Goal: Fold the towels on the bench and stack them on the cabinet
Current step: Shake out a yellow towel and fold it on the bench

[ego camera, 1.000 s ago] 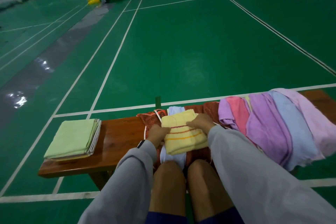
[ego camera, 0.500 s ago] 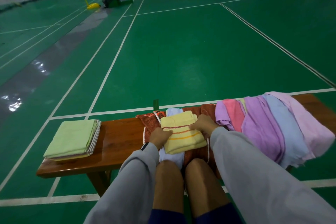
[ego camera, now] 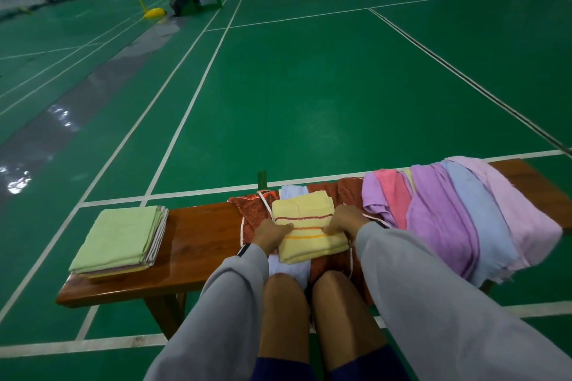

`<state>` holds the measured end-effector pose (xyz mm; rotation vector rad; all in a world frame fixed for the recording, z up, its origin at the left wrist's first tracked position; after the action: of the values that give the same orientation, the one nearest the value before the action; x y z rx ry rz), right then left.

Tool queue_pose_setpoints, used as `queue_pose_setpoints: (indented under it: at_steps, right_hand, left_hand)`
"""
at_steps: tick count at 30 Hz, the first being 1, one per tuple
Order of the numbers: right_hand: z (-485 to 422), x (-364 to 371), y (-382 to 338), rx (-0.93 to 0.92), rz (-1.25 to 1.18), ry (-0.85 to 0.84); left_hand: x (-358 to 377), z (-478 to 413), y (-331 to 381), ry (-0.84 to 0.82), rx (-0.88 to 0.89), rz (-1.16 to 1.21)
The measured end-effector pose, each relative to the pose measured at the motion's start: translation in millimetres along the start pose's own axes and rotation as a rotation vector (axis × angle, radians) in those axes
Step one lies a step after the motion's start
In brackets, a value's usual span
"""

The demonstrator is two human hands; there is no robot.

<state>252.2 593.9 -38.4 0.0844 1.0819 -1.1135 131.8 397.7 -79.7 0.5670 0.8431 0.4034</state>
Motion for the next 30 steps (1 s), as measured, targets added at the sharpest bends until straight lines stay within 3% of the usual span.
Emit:
queue_pose_setpoints:
  at_steps: [4,7,10,13,16,18,22,26,30]
  right_hand:
    - [-8,6,1,0.019,-0.099,-0.084]
    - [-10,-1,4,0.036,-0.301,-0.063]
    - [-10,10,8,0.167,-0.580,-0.221]
    - [0,12,4,0.225,-0.601,-0.300]
    - [11,8,-10,0.190,-0.666,-0.305]
    - [-3,8,-18,0.078,-0.834,-0.298]
    - [30,10,-60,0.038,-1.204,-0.348]
    - [54,43,-133,-0.038,-1.271,-0.500]
    - [64,73,-214,-0.113,-1.221,-0.467]
  left_hand:
    - [-1,0,6,0.036,0.022,0.134]
    - [0,2,15,-0.007,0.011,0.400]
    - [12,18,25,-0.280,-0.061,0.628]
    - [14,38,32,-0.454,-0.072,0.651]
    - [-2,49,43,-0.459,0.025,0.727]
    - [-18,61,48,-0.473,0.062,0.820]
    - [-67,66,39,-0.386,0.091,1.001]
    - [-114,74,27,-0.344,0.155,1.081]
    - [-174,77,-3,-0.264,0.243,1.041]
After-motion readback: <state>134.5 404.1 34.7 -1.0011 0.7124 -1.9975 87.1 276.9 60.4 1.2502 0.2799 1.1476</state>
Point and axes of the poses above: each hand's wrist, its own z-axis away from the middle knuckle, its own x-axis out of the palm, y = z × x, the point moved 6 cm from there along -z, towards the middle knuckle, and after that the axes turned 4 degrees about -z, right-handed, at the moved point
